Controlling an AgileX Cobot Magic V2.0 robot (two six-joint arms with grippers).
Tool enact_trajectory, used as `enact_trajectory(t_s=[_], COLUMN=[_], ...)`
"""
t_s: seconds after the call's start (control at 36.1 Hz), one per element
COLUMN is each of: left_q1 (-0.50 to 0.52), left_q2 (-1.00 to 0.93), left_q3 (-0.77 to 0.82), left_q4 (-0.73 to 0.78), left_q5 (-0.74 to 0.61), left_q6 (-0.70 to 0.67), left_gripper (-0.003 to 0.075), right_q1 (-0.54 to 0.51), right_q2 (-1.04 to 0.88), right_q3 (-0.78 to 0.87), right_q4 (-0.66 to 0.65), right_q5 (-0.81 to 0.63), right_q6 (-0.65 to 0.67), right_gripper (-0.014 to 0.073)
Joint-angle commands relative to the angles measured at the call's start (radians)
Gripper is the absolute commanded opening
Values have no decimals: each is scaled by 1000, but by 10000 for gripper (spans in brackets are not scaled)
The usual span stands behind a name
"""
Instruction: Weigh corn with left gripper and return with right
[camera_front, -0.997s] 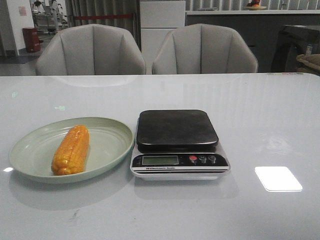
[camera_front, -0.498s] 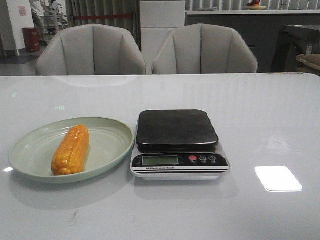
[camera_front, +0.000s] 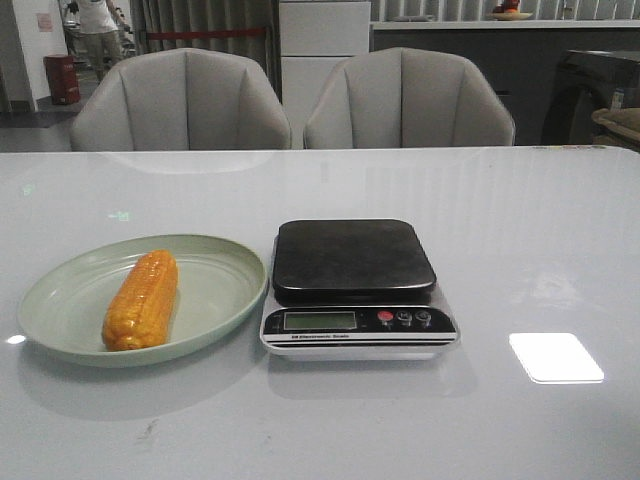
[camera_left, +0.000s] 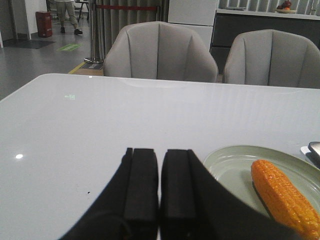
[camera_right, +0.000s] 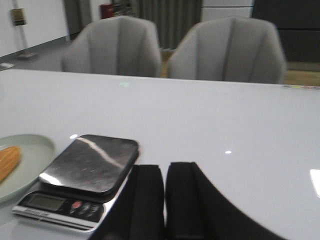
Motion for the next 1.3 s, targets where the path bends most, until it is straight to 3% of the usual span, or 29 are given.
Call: enact_trajectory(t_s=[0.0, 0.17, 0.3, 1.27], left_q1=[-5, -5, -5, -5], left_q2=[-22, -22, -20, -20], left_q3=[31, 31, 31, 31], left_q4=[2, 2, 2, 2], left_q5=[-84, -84, -84, -84], left_q6=[-3, -3, -3, -3], left_gripper=[114, 114, 114, 113], right_q1=[-93, -144, -145, -145], right_q2=[-62, -203, -212, -212], right_q3=[19, 126, 212, 209], right_q4=[-11, -11, -11, -11], right_q5=[-91, -91, -167, -173], right_q6=[-9, -9, -9, -9], right_gripper=[186, 186, 186, 186])
